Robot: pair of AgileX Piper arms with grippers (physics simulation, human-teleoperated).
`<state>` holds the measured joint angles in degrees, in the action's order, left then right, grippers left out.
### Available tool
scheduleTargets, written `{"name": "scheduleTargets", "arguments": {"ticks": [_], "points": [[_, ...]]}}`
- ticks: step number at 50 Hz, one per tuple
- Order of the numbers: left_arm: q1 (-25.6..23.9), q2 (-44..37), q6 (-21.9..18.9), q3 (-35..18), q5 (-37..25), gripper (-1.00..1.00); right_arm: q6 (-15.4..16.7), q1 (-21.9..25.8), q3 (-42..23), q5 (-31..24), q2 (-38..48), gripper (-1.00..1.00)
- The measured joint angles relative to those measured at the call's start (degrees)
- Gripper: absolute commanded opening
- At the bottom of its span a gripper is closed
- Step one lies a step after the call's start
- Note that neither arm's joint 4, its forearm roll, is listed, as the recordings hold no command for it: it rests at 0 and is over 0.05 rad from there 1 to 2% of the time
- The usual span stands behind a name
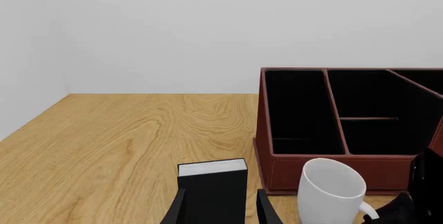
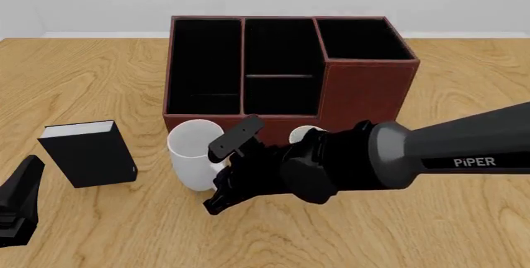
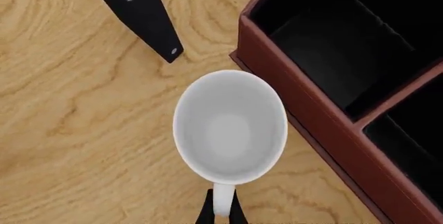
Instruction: Pick up the white mug and place it to the right of the caddy.
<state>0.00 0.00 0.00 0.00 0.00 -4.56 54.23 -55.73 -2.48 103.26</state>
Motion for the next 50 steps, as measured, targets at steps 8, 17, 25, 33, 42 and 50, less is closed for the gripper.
{"name": "scheduleTargets", "arguments": {"ticks": [8, 17, 25, 33, 42, 50], "points": [[0.0, 0.0, 0.0, 0.0, 0.0, 1.0, 1.2, -0.2, 0.6, -0.3, -1.9, -1.0], [0.0, 0.0, 0.0, 0.0, 0.0, 1.0, 2.2, -0.4, 1.3, -0.7, -4.2, -1.0], [0.0, 0.0, 0.0, 0.0, 0.0, 1.0, 3.0, -0.9, 2.4, -0.9, -7.1, -1.0], [0.0, 0.0, 0.0, 0.0, 0.0, 1.0, 4.0, -1.9, 3.8, -1.6, -11.3, -1.0], [0.0, 0.0, 0.0, 0.0, 0.0, 1.0, 4.7, -2.9, 5.1, -2.4, -15.4, -1.0], [0.0, 0.0, 0.0, 0.0, 0.0, 1.0, 5.2, -3.9, 6.1, -3.3, -19.0, -1.0]]}}
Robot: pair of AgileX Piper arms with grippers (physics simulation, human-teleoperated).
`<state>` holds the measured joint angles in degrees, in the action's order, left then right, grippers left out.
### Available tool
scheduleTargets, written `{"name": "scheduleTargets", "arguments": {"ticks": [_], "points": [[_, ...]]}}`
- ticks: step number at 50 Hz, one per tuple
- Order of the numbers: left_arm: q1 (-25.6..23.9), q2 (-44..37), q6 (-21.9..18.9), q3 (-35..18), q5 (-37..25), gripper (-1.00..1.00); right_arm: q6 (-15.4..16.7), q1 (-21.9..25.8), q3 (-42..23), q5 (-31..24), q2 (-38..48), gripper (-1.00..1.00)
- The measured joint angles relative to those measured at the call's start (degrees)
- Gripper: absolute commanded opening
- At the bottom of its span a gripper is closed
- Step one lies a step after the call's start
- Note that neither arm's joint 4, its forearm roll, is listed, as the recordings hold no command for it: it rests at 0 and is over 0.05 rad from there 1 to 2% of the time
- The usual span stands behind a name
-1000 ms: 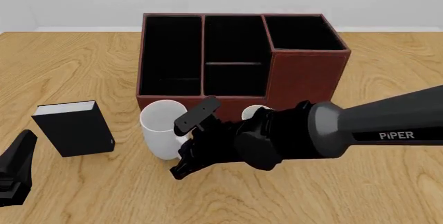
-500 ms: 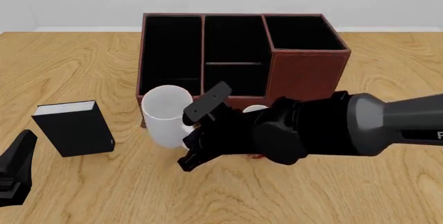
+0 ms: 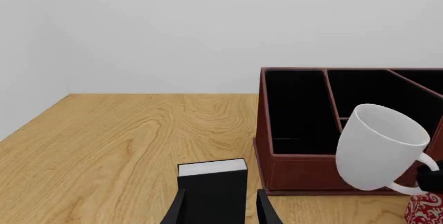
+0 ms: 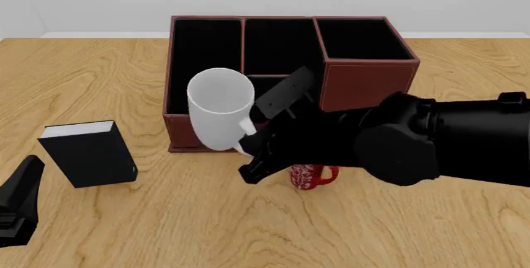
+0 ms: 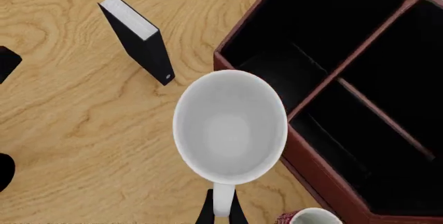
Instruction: Pick up the white mug and place it to the right of the caddy.
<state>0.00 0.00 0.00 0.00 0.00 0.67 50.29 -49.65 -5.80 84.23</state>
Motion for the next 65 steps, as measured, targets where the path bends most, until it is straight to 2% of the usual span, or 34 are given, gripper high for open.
{"name": "scheduleTargets", "arguments": {"ticks": [27, 46, 65], "points": [[0.0, 0.0, 0.0, 0.0, 0.0, 1.0, 1.6, -5.0, 3.0, -3.4, -11.0, -1.0], [0.0, 0.0, 0.0, 0.0, 0.0, 1.0, 2.8, -12.8, 5.5, -8.1, -21.3, -1.0], [0.0, 0.0, 0.0, 0.0, 0.0, 1.0, 2.1, -21.6, 6.2, -14.0, -31.1, -1.0]]}}
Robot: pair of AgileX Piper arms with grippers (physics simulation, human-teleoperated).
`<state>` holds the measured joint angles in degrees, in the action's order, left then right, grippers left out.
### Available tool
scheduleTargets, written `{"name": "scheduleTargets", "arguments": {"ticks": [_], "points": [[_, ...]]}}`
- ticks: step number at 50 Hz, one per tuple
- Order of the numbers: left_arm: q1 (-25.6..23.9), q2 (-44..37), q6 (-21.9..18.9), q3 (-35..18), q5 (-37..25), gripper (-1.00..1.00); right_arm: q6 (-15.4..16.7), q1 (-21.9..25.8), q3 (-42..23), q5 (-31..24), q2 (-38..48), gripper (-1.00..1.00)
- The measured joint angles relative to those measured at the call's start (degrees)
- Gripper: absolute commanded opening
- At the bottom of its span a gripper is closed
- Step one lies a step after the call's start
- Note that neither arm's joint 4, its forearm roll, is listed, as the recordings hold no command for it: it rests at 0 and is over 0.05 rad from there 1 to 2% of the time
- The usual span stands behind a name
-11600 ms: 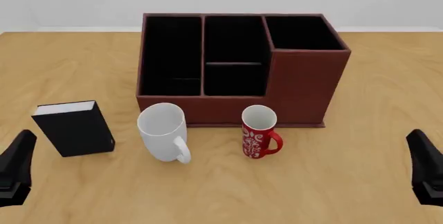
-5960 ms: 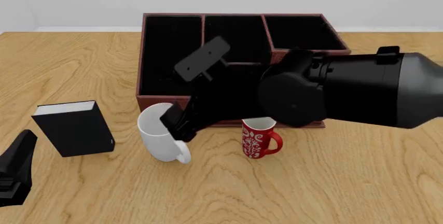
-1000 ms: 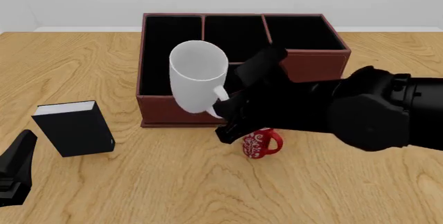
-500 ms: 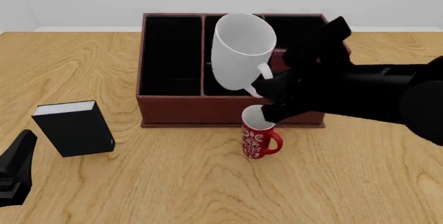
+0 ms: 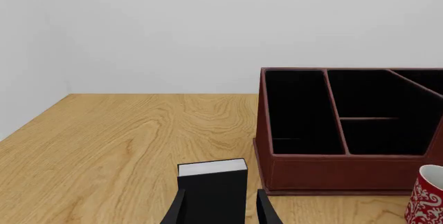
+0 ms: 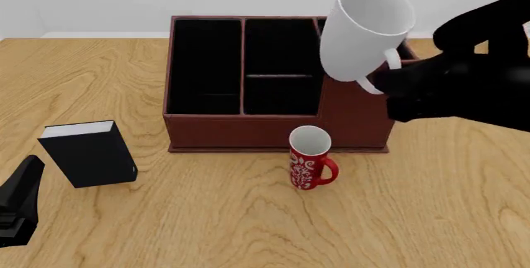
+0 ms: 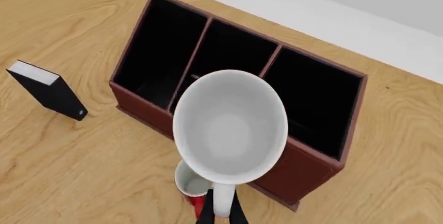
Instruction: Pick up the white mug and place it to the right of the caddy.
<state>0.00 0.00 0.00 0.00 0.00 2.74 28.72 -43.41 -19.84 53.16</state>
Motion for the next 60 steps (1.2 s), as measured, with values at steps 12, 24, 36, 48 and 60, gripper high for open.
{"name": "scheduleTargets", "arguments": {"ticks": [12, 24, 36, 48, 60], "points": [[0.0, 0.0, 0.0, 0.0, 0.0, 1.0, -0.6, -5.4, 0.3, -3.6, -5.5, -1.0], [0.0, 0.0, 0.0, 0.0, 0.0, 1.0, -0.9, -12.1, 1.2, -7.2, -11.2, -1.0], [0.0, 0.0, 0.0, 0.0, 0.0, 1.0, -1.3, -19.6, 2.4, -10.6, -16.3, -1.0], [0.0, 0.0, 0.0, 0.0, 0.0, 1.0, -1.8, -26.2, 3.7, -12.8, -19.8, -1.0], [0.0, 0.0, 0.0, 0.0, 0.0, 1.0, -2.5, -30.9, 5.1, -13.1, -21.2, -1.0]]}}
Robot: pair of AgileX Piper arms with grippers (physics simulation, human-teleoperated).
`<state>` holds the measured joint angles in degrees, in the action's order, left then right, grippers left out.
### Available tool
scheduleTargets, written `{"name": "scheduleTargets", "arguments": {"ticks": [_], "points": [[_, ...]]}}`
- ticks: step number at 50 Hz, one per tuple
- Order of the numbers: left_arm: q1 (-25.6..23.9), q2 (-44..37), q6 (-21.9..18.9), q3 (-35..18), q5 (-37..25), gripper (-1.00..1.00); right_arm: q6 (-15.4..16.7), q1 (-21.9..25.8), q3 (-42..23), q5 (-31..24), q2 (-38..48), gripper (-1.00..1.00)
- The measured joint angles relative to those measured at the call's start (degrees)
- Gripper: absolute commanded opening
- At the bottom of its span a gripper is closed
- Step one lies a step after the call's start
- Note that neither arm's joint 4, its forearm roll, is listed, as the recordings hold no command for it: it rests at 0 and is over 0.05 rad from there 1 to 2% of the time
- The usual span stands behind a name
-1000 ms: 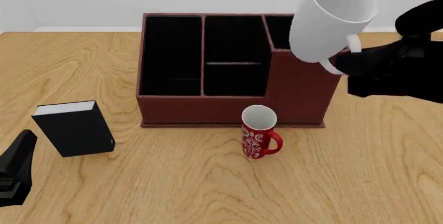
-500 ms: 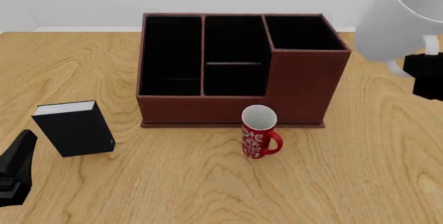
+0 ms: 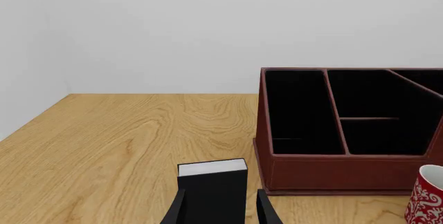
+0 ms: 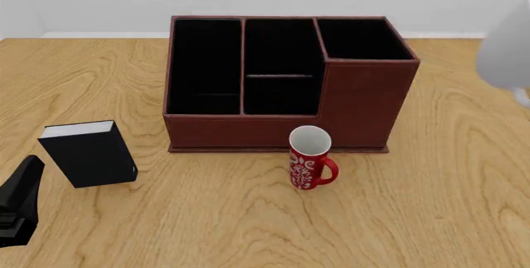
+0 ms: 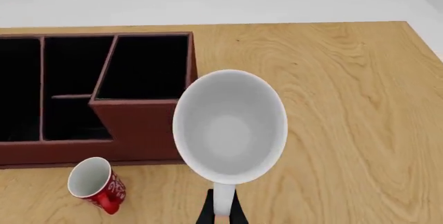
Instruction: Pick up the white mug and place it to the right of the caddy.
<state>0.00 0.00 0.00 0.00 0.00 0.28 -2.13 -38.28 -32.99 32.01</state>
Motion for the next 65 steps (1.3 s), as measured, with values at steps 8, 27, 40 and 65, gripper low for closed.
{"name": "scheduleTargets", "arguments": {"ticks": [8, 27, 40, 65], "points": [[0.0, 0.0, 0.0, 0.0, 0.0, 1.0, -0.5, -2.7, 1.3, 1.3, 0.7, -1.0], [0.0, 0.0, 0.0, 0.0, 0.0, 1.0, 0.1, -7.3, -1.5, 6.0, 9.0, -1.0], [0.0, 0.0, 0.0, 0.0, 0.0, 1.0, 1.1, -8.9, -5.9, 9.0, 18.3, -1.0], [0.0, 0.0, 0.0, 0.0, 0.0, 1.0, 2.3, -9.4, -17.0, 10.4, 36.1, -1.0]]}}
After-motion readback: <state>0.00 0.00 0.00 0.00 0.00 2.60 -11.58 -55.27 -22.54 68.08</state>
